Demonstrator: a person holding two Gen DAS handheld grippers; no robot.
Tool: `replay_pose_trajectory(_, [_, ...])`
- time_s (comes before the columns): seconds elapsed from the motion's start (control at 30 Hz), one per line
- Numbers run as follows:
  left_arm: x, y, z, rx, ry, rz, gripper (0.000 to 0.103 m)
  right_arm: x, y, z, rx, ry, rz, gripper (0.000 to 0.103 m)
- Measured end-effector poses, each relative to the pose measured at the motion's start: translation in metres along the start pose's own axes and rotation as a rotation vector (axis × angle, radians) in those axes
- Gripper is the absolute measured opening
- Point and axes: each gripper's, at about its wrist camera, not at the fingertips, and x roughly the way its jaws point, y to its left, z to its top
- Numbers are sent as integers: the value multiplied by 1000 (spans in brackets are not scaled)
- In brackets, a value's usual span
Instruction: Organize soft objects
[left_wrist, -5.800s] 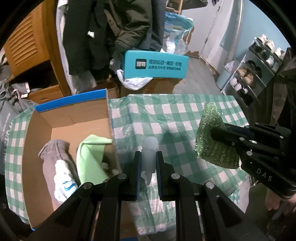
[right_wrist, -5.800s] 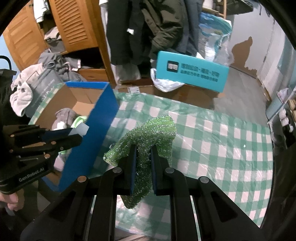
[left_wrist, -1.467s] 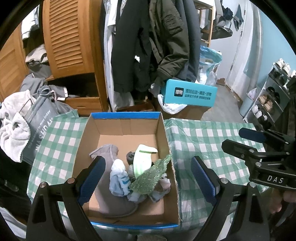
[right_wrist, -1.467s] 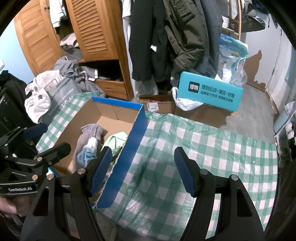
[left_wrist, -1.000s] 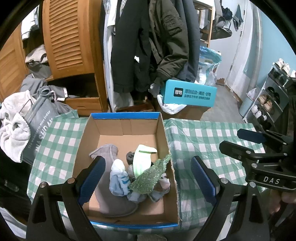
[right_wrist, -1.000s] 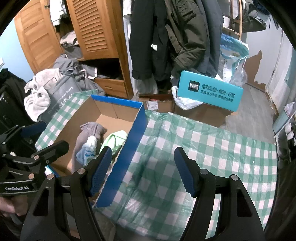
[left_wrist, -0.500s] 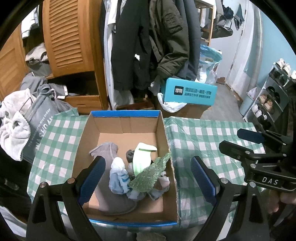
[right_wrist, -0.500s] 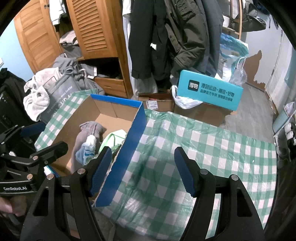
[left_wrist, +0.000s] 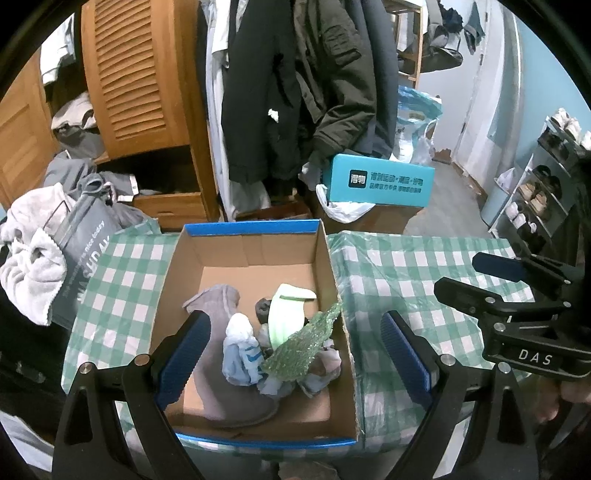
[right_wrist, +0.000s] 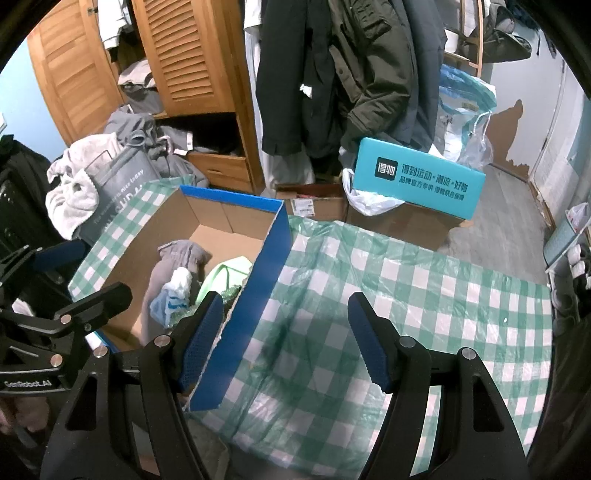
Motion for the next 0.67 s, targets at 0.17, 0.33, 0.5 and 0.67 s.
replay_pose_trajectory(0.17, [2,2,1,-2,4,1,100,0,0,0,-2,3,0,69])
replay_pose_trajectory(0.33, [4,2,1,0,8,2,100,0,0,-4,-5,6,0,69])
replay_pose_trajectory(0.5, [4,2,0,9,-6,-3,100,1,0,-4,-5,7,-1,69])
replay_pose_trajectory(0.67, [4,3,1,9,-4,-11,100,0,-1,-4,-6,7,-1,69])
